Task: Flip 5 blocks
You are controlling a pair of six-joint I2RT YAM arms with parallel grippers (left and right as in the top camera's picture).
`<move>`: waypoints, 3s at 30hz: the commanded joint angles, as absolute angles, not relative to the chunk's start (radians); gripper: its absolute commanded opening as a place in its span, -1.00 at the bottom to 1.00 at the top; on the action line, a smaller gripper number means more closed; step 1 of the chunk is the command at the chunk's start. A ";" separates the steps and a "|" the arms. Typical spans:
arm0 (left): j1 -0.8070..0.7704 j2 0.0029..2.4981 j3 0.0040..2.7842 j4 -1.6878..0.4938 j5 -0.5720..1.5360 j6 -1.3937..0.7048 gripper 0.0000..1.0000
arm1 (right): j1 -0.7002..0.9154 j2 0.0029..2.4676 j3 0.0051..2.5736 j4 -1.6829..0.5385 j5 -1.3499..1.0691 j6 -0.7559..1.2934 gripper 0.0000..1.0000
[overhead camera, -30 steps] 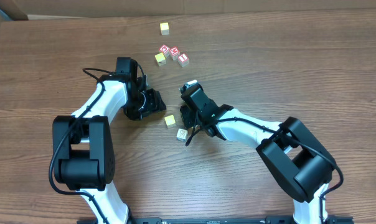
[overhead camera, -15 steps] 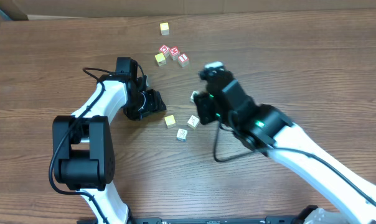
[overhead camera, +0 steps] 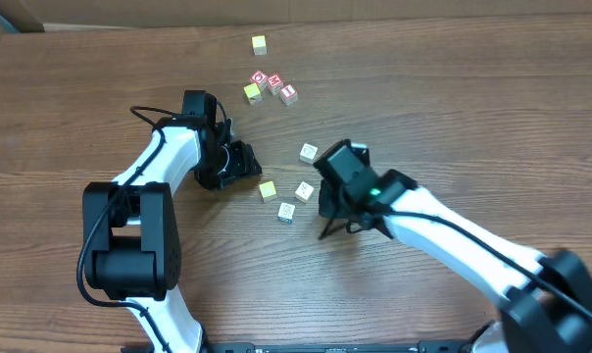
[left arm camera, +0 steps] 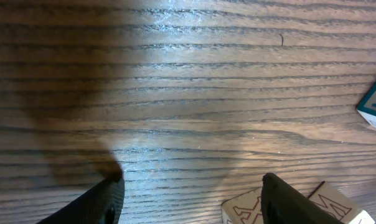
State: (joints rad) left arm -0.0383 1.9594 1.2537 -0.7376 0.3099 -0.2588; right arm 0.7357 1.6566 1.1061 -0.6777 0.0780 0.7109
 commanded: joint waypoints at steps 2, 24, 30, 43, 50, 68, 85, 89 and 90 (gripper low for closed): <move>-0.033 1.975 1.246 -0.748 0.277 -0.247 0.29 | 0.741 1.792 1.097 -0.634 0.059 0.760 -0.42; -0.033 1.975 1.246 -0.749 0.233 -0.247 0.37 | 0.709 1.867 1.336 -0.759 0.070 0.640 0.39; -0.033 1.975 1.246 -0.752 0.233 -0.246 0.37 | 0.718 1.867 1.402 -0.790 0.032 0.628 0.37; -0.033 1.975 1.246 -0.751 0.232 -0.247 0.15 | 0.792 1.868 1.301 -0.759 0.028 0.681 -0.52; -0.033 1.975 1.246 -0.725 0.231 -0.247 -0.80 | 0.865 1.874 1.261 -0.700 0.027 0.741 -0.68; -0.033 1.975 1.246 -0.709 0.232 -0.269 -0.48 | 0.924 2.003 1.197 -0.470 0.213 0.767 -0.71; -0.033 1.975 1.246 -0.707 0.232 -0.269 -0.38 | 0.743 2.005 1.197 -0.134 0.226 0.684 -0.46; -0.033 1.975 1.246 -0.706 0.228 -0.269 -0.36 | 0.728 1.977 1.230 -0.154 0.142 0.551 0.12; -0.033 1.975 1.246 -0.707 0.228 -0.269 -0.35 | 0.726 1.956 1.245 -0.177 0.114 0.535 0.22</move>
